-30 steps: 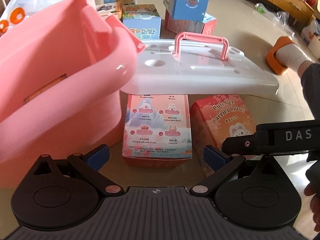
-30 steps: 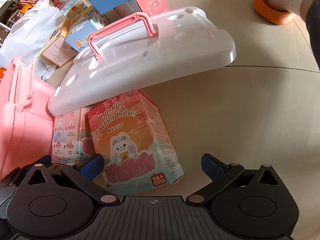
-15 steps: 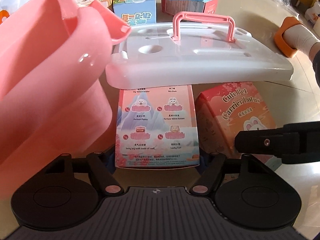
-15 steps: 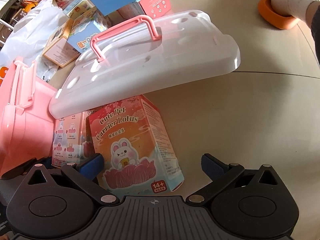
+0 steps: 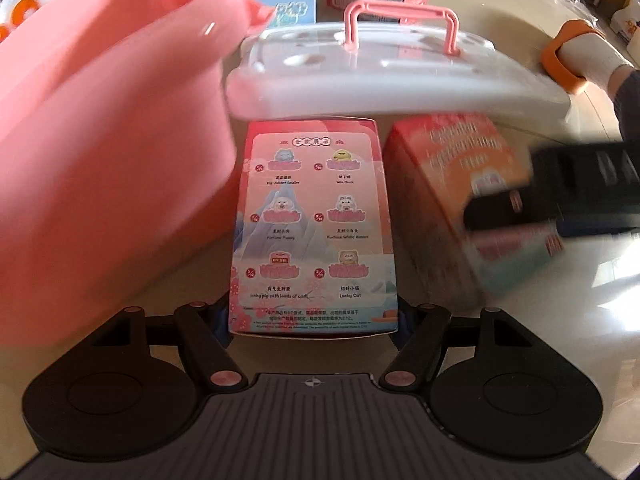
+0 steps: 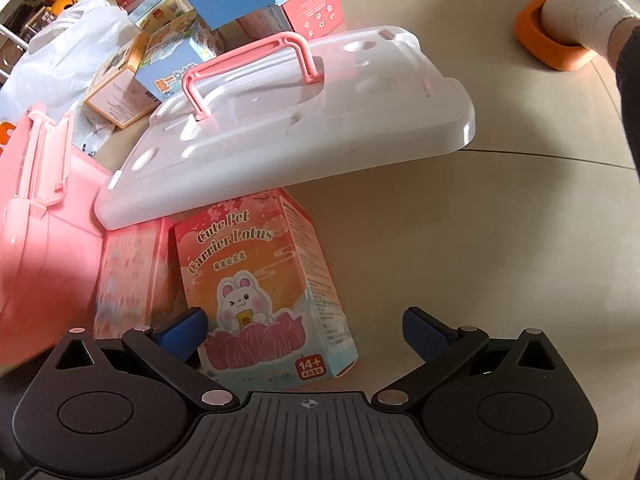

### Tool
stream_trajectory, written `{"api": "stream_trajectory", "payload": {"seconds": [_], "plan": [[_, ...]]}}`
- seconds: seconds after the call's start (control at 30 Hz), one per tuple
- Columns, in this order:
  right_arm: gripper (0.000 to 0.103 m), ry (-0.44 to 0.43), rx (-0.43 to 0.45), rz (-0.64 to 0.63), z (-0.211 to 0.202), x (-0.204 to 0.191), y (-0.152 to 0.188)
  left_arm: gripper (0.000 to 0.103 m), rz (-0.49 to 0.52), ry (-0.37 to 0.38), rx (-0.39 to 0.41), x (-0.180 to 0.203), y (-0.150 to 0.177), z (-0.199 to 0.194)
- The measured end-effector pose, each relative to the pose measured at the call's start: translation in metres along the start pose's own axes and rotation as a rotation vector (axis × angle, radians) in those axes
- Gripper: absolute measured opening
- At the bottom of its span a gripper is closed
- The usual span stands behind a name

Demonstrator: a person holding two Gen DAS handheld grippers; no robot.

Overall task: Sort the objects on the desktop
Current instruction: 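Grasp the pink blind box with the left gripper, then lift the pink blind box with the left gripper and carry it over the tub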

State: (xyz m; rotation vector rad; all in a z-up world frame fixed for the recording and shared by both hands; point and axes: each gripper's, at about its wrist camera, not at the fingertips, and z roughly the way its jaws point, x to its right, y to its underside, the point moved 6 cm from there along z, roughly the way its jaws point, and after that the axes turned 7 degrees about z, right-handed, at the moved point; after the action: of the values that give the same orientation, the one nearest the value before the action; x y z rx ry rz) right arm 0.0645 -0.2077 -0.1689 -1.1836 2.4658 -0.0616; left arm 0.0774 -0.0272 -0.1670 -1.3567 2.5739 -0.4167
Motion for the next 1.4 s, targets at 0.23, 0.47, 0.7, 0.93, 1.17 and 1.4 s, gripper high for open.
{"api": "stream_trajectory", "payload": {"seconds": [0.23, 0.47, 0.7, 0.93, 1.17, 1.4], "plan": [[0.103, 0.022, 0.009, -0.045, -0.004, -0.005, 0.01, 0.071, 0.069, 0.029, -0.032, 0.018, 0.045, -0.025], [0.103, 0.029, 0.015, -0.027, -0.006, -0.003, 0.018, 0.071, 0.075, 0.03, -0.063, 0.017, 0.071, -0.037], [0.103, 0.042, 0.02, -0.073, -0.008, -0.004, 0.019, 0.08, 0.008, 0.039, -0.057, 0.011, 0.061, -0.036], [0.103, 0.032, 0.02, -0.104, -0.007, -0.007, 0.015, 0.088, 0.055, -0.006, -0.047, 0.016, 0.044, -0.026], [0.103, 0.014, 0.016, -0.14, -0.005, -0.01, 0.01, 0.088, 0.027, 0.011, -0.127, 0.016, 0.042, 0.0], [0.103, -0.018, 0.006, -0.115, 0.0, -0.01, 0.007, 0.071, 0.037, -0.005, -0.164, 0.016, 0.038, 0.003]]}}
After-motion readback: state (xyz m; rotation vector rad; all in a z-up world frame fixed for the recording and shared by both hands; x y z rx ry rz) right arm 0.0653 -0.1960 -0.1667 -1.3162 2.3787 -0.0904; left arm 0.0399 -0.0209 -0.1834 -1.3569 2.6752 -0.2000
